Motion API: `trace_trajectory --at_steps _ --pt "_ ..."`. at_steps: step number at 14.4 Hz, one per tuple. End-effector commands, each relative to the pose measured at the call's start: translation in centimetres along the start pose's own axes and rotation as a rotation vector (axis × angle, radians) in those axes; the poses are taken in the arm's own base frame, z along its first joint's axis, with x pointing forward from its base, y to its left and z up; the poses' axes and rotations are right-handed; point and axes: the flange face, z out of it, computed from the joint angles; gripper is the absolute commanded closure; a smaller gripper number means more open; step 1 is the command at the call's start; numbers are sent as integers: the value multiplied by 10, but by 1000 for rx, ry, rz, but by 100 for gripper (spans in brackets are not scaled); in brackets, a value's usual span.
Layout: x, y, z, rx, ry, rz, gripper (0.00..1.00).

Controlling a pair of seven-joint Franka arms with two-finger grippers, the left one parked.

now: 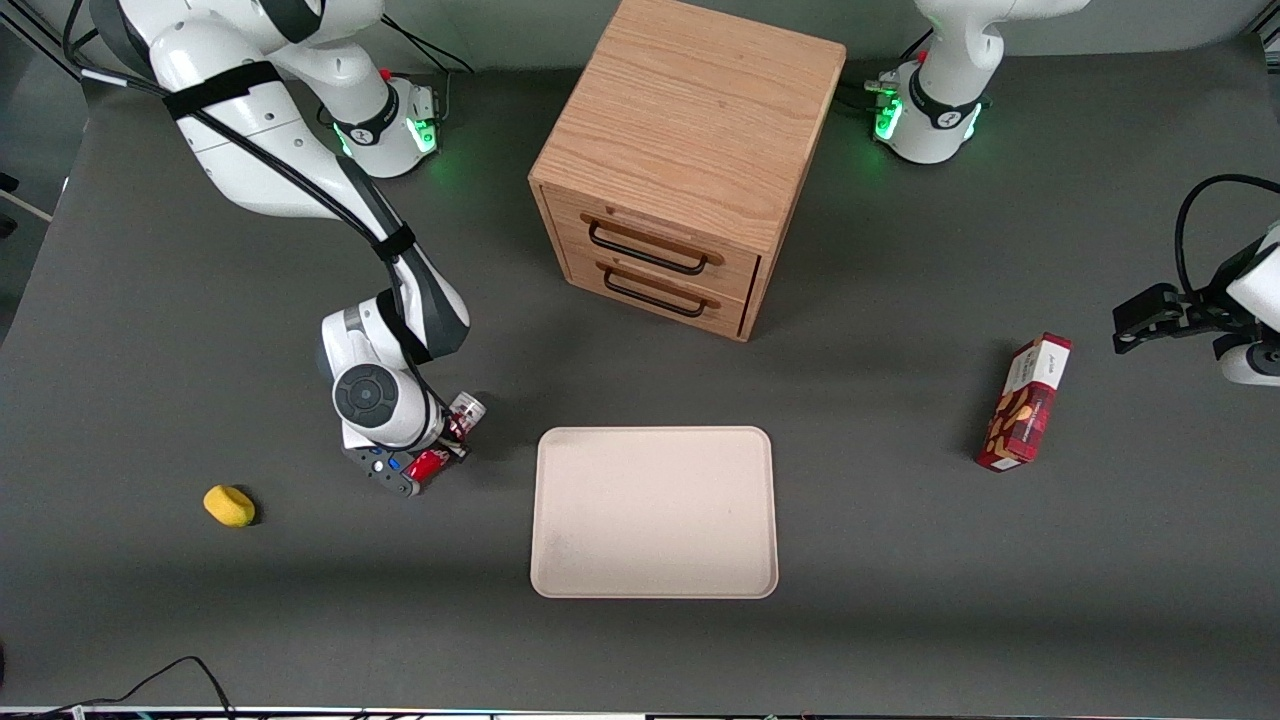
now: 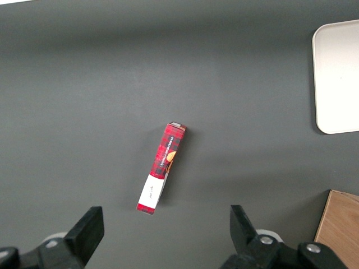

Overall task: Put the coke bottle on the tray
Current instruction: 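Close the right gripper around the bottle's body and lift it upright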

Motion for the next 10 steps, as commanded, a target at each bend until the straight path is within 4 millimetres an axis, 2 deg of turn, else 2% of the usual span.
trace_trajectory --at_steps 1,4,8,10 --pt "2 5 -38 12 38 10 100" --pt "8 20 -102 37 47 -3 100" --pt "13 52 -206 71 -16 -31 100" --pt "18 61 -258 62 -33 -53 100"
